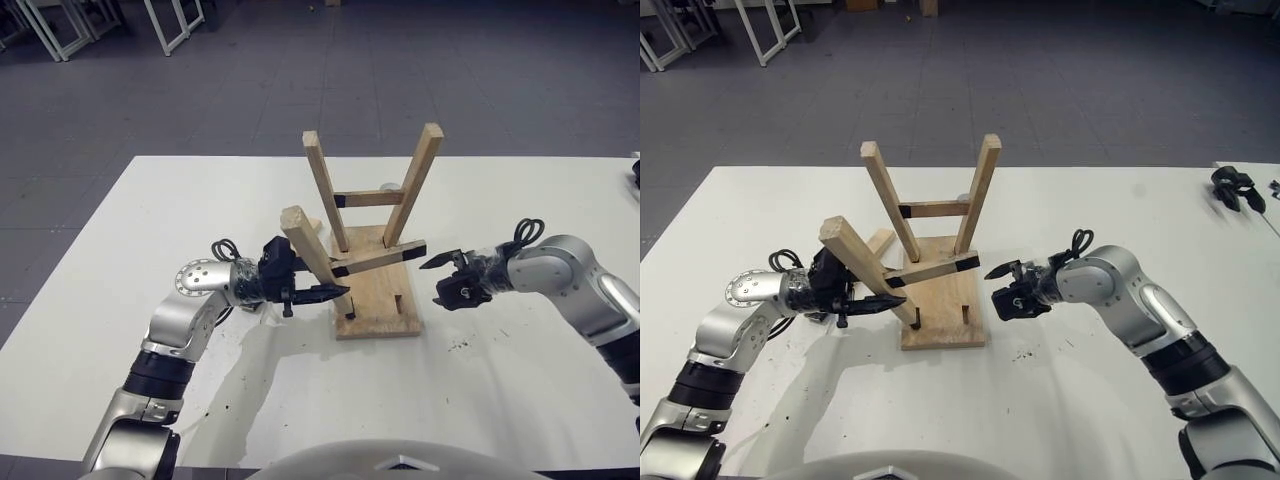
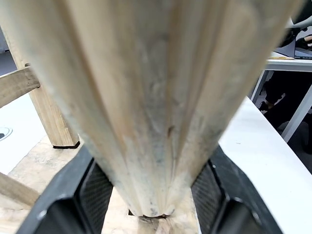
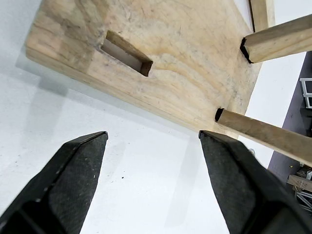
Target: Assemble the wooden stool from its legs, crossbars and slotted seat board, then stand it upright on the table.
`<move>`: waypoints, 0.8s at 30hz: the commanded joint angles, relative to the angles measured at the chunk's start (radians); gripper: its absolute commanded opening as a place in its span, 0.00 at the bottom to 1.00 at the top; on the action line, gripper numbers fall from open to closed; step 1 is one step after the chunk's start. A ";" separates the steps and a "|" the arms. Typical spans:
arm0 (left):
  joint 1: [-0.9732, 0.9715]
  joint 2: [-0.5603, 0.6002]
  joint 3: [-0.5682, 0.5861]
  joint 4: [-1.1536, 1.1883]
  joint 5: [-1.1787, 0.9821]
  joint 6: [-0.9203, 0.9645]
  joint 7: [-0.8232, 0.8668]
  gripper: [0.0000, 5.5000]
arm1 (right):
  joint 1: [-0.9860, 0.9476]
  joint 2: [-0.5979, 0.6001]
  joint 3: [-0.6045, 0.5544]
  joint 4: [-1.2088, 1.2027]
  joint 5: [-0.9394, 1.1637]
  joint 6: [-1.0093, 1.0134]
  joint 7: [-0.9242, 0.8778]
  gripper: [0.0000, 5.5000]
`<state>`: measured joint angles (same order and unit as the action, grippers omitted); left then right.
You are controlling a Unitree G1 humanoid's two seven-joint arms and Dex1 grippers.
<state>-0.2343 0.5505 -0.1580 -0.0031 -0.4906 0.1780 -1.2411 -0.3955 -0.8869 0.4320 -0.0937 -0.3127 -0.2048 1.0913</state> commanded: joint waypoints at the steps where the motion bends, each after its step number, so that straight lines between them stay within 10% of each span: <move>1: -0.032 0.044 -0.027 0.086 0.068 0.008 -0.043 0.37 | 0.031 -0.009 -0.024 0.008 -0.016 0.015 -0.011 0.63; 24: 0.153 0.182 -0.264 -0.112 0.422 0.141 0.319 0.37 | 0.140 0.025 -0.076 -0.070 0.003 0.164 -0.050 0.63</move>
<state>-0.1949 0.6408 -0.3140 -0.1993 -0.2676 0.1979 -0.9419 -0.2568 -0.8660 0.3749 -0.1467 -0.3107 -0.0594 1.0509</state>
